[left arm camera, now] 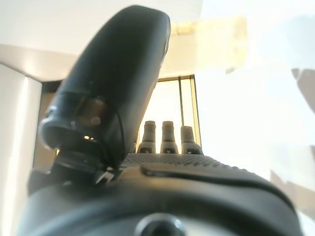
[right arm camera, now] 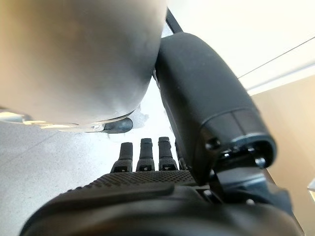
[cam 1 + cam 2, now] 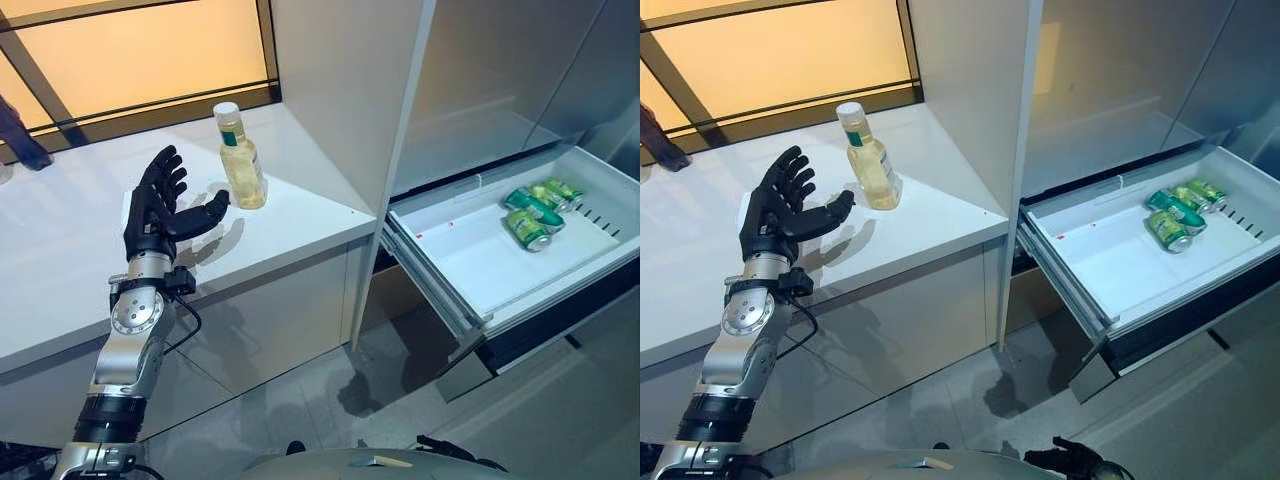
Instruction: Put drinks into fridge and close the fridge
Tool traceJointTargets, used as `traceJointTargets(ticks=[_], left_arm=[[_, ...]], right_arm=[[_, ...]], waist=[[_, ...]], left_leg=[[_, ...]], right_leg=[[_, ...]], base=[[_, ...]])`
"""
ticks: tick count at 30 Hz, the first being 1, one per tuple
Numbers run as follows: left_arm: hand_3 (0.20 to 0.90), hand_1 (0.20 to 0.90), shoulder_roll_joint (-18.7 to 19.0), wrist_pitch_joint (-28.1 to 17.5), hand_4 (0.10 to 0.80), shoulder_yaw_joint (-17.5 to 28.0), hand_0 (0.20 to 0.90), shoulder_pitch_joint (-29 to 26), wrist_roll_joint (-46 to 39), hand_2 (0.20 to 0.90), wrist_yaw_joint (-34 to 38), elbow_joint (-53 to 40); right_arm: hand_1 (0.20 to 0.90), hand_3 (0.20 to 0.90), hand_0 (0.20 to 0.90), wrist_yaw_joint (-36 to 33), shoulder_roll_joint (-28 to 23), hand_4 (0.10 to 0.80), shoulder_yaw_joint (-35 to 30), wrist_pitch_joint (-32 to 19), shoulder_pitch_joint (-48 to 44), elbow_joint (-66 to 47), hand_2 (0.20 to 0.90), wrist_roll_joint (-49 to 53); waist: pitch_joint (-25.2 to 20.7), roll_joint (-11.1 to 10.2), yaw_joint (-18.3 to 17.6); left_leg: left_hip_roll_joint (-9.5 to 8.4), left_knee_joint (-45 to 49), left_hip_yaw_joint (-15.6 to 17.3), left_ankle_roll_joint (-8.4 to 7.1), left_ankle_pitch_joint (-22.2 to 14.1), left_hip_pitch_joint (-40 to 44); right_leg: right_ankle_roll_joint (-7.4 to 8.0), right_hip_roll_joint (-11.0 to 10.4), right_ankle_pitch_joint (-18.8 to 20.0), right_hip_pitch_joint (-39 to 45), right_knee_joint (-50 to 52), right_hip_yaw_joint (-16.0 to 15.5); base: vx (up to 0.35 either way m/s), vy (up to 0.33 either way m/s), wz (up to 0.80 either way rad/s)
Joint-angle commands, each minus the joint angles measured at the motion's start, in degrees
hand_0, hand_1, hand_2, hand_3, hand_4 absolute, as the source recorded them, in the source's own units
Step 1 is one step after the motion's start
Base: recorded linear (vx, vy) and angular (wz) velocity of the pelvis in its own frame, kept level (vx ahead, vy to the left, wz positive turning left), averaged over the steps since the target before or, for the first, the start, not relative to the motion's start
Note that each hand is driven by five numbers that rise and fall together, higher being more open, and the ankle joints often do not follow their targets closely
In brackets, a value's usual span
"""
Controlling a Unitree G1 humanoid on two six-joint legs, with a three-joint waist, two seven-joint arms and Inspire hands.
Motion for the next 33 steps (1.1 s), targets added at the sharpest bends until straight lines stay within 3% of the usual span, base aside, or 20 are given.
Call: traceJointTargets(ticks=[1, 33], left_arm=[[0.9, 0.9, 4.57, -3.52, 0.8, 0.12, 0.9, -10.47, 2.32, 0.9, -0.31, -0.41], [0.9, 0.9, 5.14, -0.23, 0.8, -1.85, 0.9, -18.61, -5.79, 0.9, 0.37, 6.71]], right_arm=[[0.9, 0.9, 0.9, 0.03, -0.7, 0.8, 2.22, -0.01, 0.1, 0.15, 0.9, -0.61], [0.9, 0.9, 0.9, 0.29, -1.01, 0.8, 3.95, 0.73, -0.75, 1.07, 0.9, -0.32]], waist=[[-1.68, 0.09, -0.52], [-2.64, 0.38, -2.04]], left_leg=[[-2.34, 0.11, -2.34, 1.33, -6.14, 1.36], [-2.13, 0.17, -1.6, 1.26, -7.01, 2.27]], right_leg=[[3.39, 0.13, 1.79, -2.81, 1.44, -0.7], [3.48, 0.34, 1.21, -2.25, 1.42, 0.34]], base=[[-0.018, 0.0, -0.05], [0.008, 0.0, -0.01]])
